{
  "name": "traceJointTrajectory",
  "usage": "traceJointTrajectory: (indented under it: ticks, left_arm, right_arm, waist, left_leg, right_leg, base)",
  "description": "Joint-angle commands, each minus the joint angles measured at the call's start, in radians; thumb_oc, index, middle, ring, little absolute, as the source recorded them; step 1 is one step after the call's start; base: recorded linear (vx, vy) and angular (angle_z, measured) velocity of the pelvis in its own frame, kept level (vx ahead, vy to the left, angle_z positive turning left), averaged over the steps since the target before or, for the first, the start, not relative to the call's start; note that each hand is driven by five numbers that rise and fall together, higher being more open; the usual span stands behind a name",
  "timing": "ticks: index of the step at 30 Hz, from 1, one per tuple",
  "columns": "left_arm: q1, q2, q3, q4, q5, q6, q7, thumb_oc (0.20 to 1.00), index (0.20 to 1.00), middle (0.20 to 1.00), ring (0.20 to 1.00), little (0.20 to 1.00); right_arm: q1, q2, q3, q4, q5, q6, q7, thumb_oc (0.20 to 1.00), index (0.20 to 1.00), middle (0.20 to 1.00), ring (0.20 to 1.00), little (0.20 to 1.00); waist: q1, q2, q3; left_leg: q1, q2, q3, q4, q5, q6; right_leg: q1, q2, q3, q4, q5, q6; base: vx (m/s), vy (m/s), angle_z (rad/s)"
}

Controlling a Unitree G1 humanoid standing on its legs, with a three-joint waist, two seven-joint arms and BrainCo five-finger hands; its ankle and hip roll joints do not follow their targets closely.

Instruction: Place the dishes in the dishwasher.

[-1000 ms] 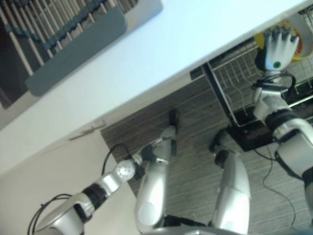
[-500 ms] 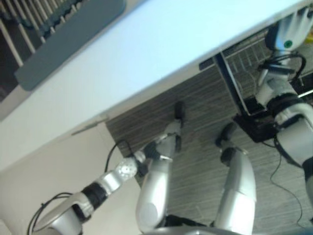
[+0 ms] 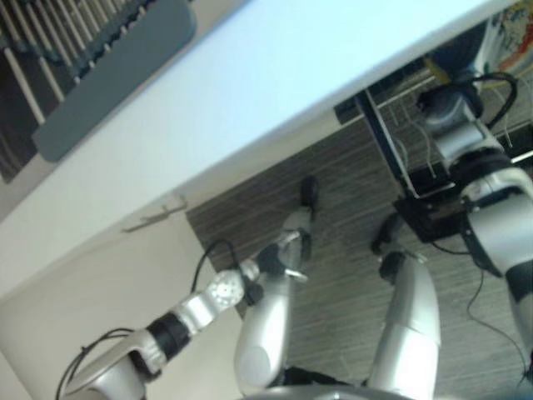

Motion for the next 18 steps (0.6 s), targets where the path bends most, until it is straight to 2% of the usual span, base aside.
traceJointTrajectory:
  ticks: [1,2,3,4,5,6,8,10,12,13,18]
  left_arm:
    - [0.065,-0.020,-0.047,-0.059,-0.031,0.027,-0.003,1.000,1.000,1.000,1.000,1.000]
    - [0.069,-0.026,-0.052,-0.060,-0.033,0.039,0.009,1.000,1.000,1.000,1.000,1.000]
    - [0.072,-0.027,-0.051,-0.062,-0.033,0.041,0.012,1.000,1.000,1.000,1.000,1.000]
    - [0.078,-0.032,-0.041,-0.072,-0.035,0.055,0.018,1.000,1.000,1.000,1.000,1.000]
    - [0.081,-0.035,-0.037,-0.076,-0.037,0.064,0.022,1.000,1.000,1.000,1.000,1.000]
    - [0.081,-0.044,-0.033,-0.077,-0.041,0.089,0.024,1.000,1.000,1.000,1.000,1.000]
    - [0.081,-0.059,-0.036,-0.059,-0.047,0.108,0.025,1.000,1.000,1.000,1.000,1.000]
    - [0.081,-0.075,-0.030,-0.023,-0.058,0.132,0.018,1.000,1.000,1.000,1.000,1.000]
    - [0.074,-0.084,-0.015,0.019,-0.073,0.146,0.007,1.000,1.000,1.000,1.000,1.000]
    - [0.071,-0.095,0.002,0.062,-0.091,0.163,-0.002,1.000,1.000,1.000,1.000,1.000]
    - [0.085,-0.179,0.046,0.225,-0.134,0.193,-0.026,1.000,1.000,1.000,1.000,1.000]
  right_arm:
    - [0.148,-0.002,0.025,0.047,0.236,-0.139,0.020,1.000,1.000,1.000,1.000,1.000]
    - [0.159,0.022,-0.022,0.010,0.413,-0.256,0.010,1.000,1.000,1.000,1.000,1.000]
    - [0.163,0.030,-0.041,-0.001,0.442,-0.288,-0.001,1.000,1.000,1.000,1.000,1.000]
    - [0.192,0.059,-0.122,-0.055,0.481,-0.355,0.007,1.000,1.000,1.000,1.000,1.000]
    - [0.208,0.073,-0.156,-0.077,0.501,-0.388,0.031,1.000,1.000,1.000,1.000,1.000]
    - [0.232,0.104,-0.204,-0.126,0.512,-0.426,0.072,1.000,1.000,1.000,1.000,1.000]
    - [0.256,0.137,-0.221,-0.191,0.586,-0.499,0.188,1.000,1.000,1.000,1.000,1.000]
    - [0.314,0.180,-0.225,-0.318,0.578,-0.525,0.282,1.000,1.000,1.000,1.000,1.000]
    - [0.368,0.193,-0.203,-0.405,0.499,-0.503,0.266,1.000,1.000,1.000,1.000,1.000]
    - [0.419,0.205,-0.184,-0.473,0.423,-0.497,0.199,1.000,1.000,1.000,1.000,1.000]
    - [0.516,0.249,-0.153,-0.624,0.186,-0.484,-0.025,1.000,1.000,1.000,1.000,1.000]
  waist:
    - [0.016,0.058,0.002]
    - [0.010,0.055,0.002]
    - [0.008,0.055,0.002]
    - [-0.001,0.052,0.002]
    - [-0.004,0.050,0.002]
    - [-0.013,0.044,0.002]
    - [-0.022,0.036,0.002]
    - [-0.044,0.023,0.002]
    - [-0.067,0.009,0.002]
    - [-0.091,-0.007,0.002]
    - [-0.139,-0.041,0.002]
  left_leg:
    - [0.000,-0.015,0.003,0.035,-0.100,0.006]
    - [0.007,-0.015,0.002,0.035,-0.101,0.005]
    - [0.010,-0.015,0.004,0.035,-0.102,0.005]
    - [0.023,-0.013,0.010,0.031,-0.105,0.004]
    - [0.031,-0.012,0.015,0.026,-0.105,0.004]
    - [0.047,-0.013,0.019,0.025,-0.109,0.002]
    - [0.071,-0.012,0.030,0.022,-0.111,0.001]
    - [0.111,-0.004,0.047,0.025,-0.116,-0.001]
    - [0.154,0.006,0.062,0.028,-0.122,-0.002]
    - [0.201,0.018,0.077,0.029,-0.131,0.000]
    - [0.329,0.042,0.106,0.021,-0.150,0.004]
  right_leg:
    - [0.003,0.023,-0.022,0.047,-0.007,0.038]
    - [0.009,0.029,-0.017,0.047,-0.011,0.033]
    - [0.011,0.030,-0.015,0.047,-0.013,0.033]
    - [0.021,0.037,-0.010,0.046,-0.016,0.033]
    - [0.027,0.040,-0.009,0.043,-0.017,0.032]
    - [0.043,0.044,-0.008,0.040,-0.019,0.032]
    - [0.069,0.049,-0.006,0.028,-0.019,0.029]
    - [0.102,0.048,-0.001,0.027,-0.021,0.026]
    - [0.138,0.046,0.004,0.023,-0.020,0.026]
    - [0.178,0.047,0.009,0.012,-0.020,0.023]
    - [0.292,0.050,0.022,-0.019,-0.019,0.024]
  base:
    - [0.03,0.020,-0.03]
    - [0.03,0.017,-0.04]
    - [0.02,0.022,-0.04]
    - [0.02,0.020,-0.05]
    - [0.04,0.008,-0.05]
    - [0.04,-0.008,-0.04]
    - [0.05,-0.015,-0.03]
    - [0.05,-0.011,-0.04]
    - [0.06,-0.017,-0.10]
    - [0.07,-0.012,-0.11]
    - [0.07,0.016,-0.23]
